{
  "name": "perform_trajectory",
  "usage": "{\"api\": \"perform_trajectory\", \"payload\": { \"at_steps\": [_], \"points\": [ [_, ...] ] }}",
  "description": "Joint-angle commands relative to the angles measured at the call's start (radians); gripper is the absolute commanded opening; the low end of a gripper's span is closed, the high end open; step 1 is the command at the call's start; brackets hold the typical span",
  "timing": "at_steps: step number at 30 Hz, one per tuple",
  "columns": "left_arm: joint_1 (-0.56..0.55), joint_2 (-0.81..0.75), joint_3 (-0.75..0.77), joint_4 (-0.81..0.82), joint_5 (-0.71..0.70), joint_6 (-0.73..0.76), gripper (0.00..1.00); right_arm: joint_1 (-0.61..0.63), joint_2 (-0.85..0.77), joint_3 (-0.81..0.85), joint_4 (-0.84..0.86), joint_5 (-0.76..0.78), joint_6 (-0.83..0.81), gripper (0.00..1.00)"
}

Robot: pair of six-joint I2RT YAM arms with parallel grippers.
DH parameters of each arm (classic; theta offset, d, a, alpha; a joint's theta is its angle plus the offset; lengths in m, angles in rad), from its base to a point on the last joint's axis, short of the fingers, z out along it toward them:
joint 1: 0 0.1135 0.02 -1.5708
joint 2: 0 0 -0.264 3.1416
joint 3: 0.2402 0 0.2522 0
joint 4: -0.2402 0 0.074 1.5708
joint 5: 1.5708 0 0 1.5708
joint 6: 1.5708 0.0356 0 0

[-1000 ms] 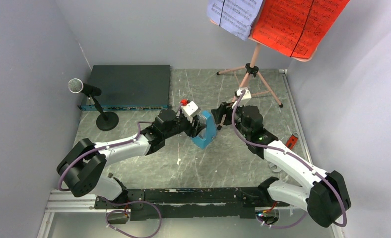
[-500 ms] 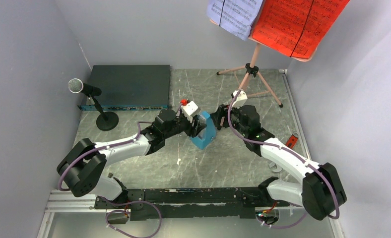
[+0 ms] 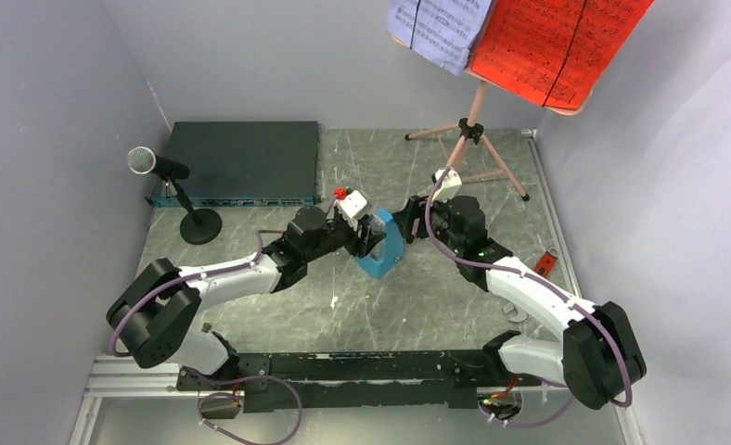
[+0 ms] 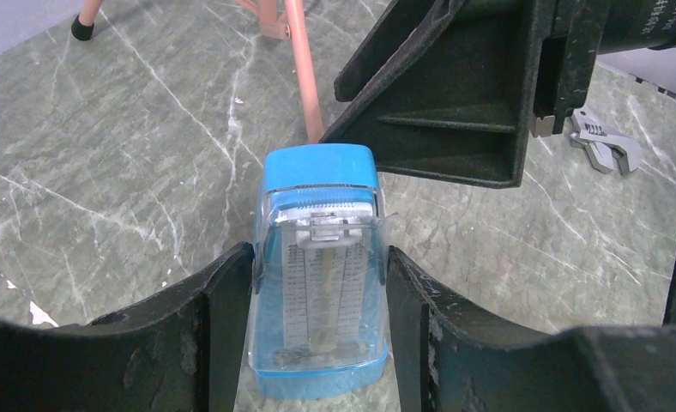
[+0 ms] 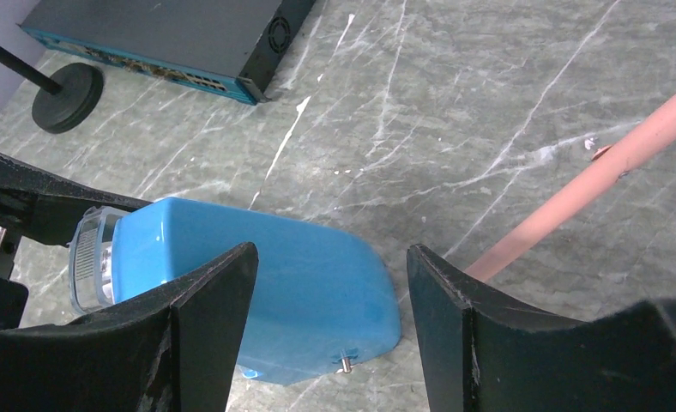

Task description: Pack up the instrument practice props

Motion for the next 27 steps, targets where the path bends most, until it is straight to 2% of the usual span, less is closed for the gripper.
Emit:
{"api": "perform_trajectory", "payload": {
  "at_steps": [1,15,23,27],
  "points": [
    [-0.002,0.012,-0.053,0.109,0.004,-0.042,0.56,0.019,-0.010,-0.016,0.037,-0.095,0.006,0.70],
    [-0.002,0.047,-0.176,0.297,-0.008,-0.079,0.55,0.019,-0.022,-0.037,0.052,-0.100,0.011,0.70],
    [-0.002,0.102,-0.262,0.484,-0.033,-0.087,0.55,0.019,-0.020,-0.055,0.076,-0.095,0.020,0.71],
    [-0.002,0.128,-0.260,0.504,-0.015,-0.080,0.55,0.019,-0.025,-0.062,0.078,-0.093,0.020,0.72]
  ]
}}
